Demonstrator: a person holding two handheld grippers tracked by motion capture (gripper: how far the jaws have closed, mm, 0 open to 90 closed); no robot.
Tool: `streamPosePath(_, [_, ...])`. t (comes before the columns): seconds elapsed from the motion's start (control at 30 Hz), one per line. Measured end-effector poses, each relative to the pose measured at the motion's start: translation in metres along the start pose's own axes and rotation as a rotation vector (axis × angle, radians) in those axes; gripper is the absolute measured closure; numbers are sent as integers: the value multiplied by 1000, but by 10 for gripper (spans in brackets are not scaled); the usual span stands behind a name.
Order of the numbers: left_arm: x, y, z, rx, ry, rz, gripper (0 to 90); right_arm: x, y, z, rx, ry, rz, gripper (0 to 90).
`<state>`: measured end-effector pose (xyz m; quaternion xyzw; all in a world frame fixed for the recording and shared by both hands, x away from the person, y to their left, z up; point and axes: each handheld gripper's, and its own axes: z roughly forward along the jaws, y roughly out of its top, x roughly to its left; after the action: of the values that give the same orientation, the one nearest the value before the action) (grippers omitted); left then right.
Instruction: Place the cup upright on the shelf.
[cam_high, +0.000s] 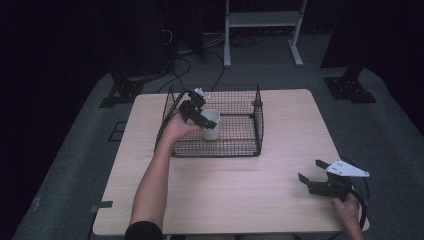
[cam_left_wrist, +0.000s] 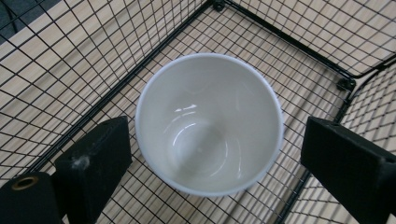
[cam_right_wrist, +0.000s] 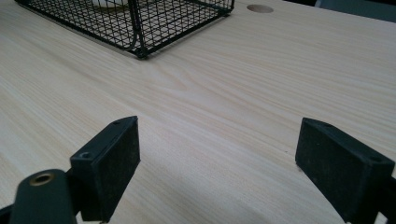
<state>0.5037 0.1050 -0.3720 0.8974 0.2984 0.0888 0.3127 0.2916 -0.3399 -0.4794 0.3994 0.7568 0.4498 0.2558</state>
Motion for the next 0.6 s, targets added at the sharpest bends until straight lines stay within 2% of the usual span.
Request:
streamPosePath(0.17, [-2, -3, -9, -21, 11, -2, 80, 0, 0, 0, 0, 1, -1, 131])
streamPosePath(0.23, [-6, -4, -15, -26, 19, 11, 80, 0, 0, 0, 0, 2, -1, 131])
streamPosePath(0.33, [-7, -3, -19, -49, 3, 9, 80, 0, 0, 0, 0, 2, -1, 131])
streamPosePath(0.6, [-21, -1, -34, -90, 5, 57, 80, 0, 0, 0, 1, 1, 3, 131])
